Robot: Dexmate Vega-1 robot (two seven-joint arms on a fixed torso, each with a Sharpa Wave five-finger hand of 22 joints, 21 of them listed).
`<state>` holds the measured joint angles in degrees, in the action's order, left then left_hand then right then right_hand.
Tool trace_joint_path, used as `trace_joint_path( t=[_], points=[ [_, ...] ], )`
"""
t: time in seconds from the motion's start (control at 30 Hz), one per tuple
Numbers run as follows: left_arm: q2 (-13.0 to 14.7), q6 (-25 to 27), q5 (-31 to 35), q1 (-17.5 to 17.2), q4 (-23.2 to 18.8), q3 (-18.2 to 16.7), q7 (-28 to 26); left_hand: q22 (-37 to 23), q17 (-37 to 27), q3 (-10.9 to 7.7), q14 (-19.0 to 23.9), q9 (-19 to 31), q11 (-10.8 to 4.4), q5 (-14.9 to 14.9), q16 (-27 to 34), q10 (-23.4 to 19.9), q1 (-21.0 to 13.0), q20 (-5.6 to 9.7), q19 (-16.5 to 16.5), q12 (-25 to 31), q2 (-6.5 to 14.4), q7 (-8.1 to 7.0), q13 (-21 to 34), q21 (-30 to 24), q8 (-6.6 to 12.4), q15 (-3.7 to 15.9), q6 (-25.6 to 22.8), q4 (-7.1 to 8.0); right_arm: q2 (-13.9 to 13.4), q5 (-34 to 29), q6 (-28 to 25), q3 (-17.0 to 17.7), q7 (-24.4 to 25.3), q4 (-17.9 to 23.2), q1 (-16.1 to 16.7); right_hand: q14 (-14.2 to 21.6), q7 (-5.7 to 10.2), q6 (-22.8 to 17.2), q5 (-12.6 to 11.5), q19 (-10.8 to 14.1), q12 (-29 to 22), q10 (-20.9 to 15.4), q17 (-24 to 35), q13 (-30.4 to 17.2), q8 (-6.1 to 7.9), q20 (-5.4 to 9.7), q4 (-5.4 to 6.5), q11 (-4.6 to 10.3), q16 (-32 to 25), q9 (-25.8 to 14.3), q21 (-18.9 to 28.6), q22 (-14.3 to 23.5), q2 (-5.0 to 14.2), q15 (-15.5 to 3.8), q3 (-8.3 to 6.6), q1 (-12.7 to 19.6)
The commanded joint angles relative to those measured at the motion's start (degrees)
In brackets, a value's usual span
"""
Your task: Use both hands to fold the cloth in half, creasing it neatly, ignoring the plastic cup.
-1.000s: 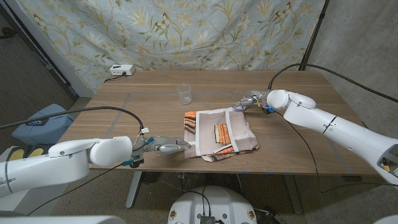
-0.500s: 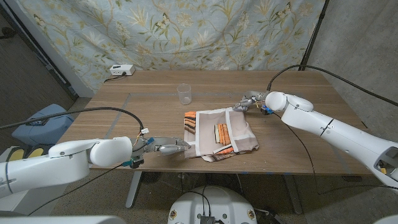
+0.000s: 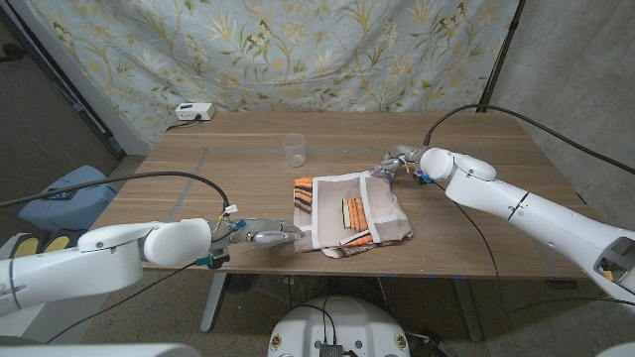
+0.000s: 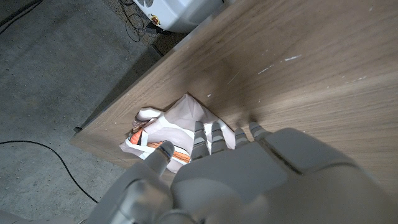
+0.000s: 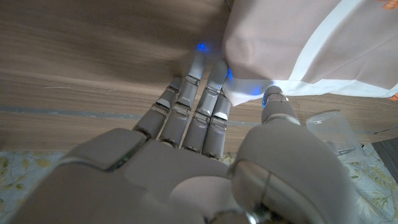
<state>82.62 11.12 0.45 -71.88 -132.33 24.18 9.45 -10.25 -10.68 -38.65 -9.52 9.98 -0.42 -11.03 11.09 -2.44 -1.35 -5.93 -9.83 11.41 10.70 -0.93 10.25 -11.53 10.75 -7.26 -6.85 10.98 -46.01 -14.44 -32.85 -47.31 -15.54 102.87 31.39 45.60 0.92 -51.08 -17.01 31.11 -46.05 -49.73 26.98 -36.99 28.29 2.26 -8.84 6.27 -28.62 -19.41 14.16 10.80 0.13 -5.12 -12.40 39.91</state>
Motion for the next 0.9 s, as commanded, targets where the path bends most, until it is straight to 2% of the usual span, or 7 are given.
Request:
trace_joint_path(
  t=[0.03,0.2,0.27,0.63,0.9],
  points=[
    [-0.2,0.2,0.4,0.1,0.0,0.2,0.3,-0.1,0.0,-0.48,-0.2,0.2,0.15,-0.3,-0.1,0.2,0.6,0.35,-3.8,0.0,0.3,0.01,0.2,-0.2,-0.03,-0.18,-0.6,-0.05,-0.4,-1.4,-1.8,0.0,1.2,2.8,0.5,0.9,0.09,-0.5,-0.3,0.1,-0.6,-0.5,0.6,-0.8,0.68,0.21,-0.32,0.16,-0.3,-0.4,-0.1,-0.1,0.26,-6.89,-0.49,1.4],
    [-0.3,0.2,0.4,0.1,0.0,0.2,0.1,-0.1,0.0,-0.59,-0.2,0.2,0.16,-0.2,-0.1,0.2,0.6,0.37,-3.8,0.0,0.3,0.01,0.2,-0.3,-0.04,-0.21,-0.7,-0.05,-0.5,-2.1,-2.5,0.0,1.8,3.8,0.8,2.0,0.5,-1.5,-0.3,0.9,-1.2,-1.8,1.3,-0.9,1.8,0.77,-0.49,0.18,-0.7,-0.9,0.1,0.0,0.74,-7.4,-0.85,2.9],
    [-0.3,0.1,0.4,0.0,0.0,0.2,0.1,-0.1,0.0,-0.63,-0.3,0.2,0.16,-0.2,-0.1,0.3,0.6,0.38,-3.8,0.0,0.3,0.01,0.2,-0.2,-0.04,-0.22,-0.7,-0.06,-0.6,-2.5,-2.7,-0.2,1.9,4.3,0.8,2.5,0.75,-2.2,-0.3,1.2,-1.5,-2.5,1.6,-1.0,2.37,1.0,-0.61,0.91,-0.8,-1.1,0.2,0.0,0.84,-7.61,-0.99,3.6],
    [-0.2,0.1,0.1,-0.1,0.2,0.1,-0.2,-0.1,0.0,-0.96,-0.3,0.2,0.21,-0.2,-0.1,0.3,0.6,0.38,-3.8,0.0,0.3,-0.04,0.2,-0.2,-0.09,-0.16,-0.7,-0.11,-0.2,-3.8,-2.7,0.1,4.1,5.4,1.9,6.4,1.91,-5.9,-0.3,2.8,-2.7,-6.5,2.9,-0.7,4.67,2.52,-0.78,2.43,-1.3,-0.4,0.8,0.2,1.6,-8.02,-1.95,7.6],
    [-0.2,0.2,0.1,-0.1,0.3,0.1,-0.1,-0.1,0.0,-1.13,-0.3,0.2,0.22,-0.2,-0.1,0.6,0.6,0.38,-3.8,-0.1,0.2,-0.1,0.2,-0.3,-0.13,-0.11,-0.8,-0.11,0.6,-3.5,-2.3,0.2,5.1,4.3,2.7,8.8,2.71,-7.2,-0.2,3.9,-3.3,-8.6,3.8,-0.6,5.62,3.43,-0.85,3.07,-1.2,0.4,1.3,0.3,1.82,-8.19,-2.43,10.2]
  ],
)
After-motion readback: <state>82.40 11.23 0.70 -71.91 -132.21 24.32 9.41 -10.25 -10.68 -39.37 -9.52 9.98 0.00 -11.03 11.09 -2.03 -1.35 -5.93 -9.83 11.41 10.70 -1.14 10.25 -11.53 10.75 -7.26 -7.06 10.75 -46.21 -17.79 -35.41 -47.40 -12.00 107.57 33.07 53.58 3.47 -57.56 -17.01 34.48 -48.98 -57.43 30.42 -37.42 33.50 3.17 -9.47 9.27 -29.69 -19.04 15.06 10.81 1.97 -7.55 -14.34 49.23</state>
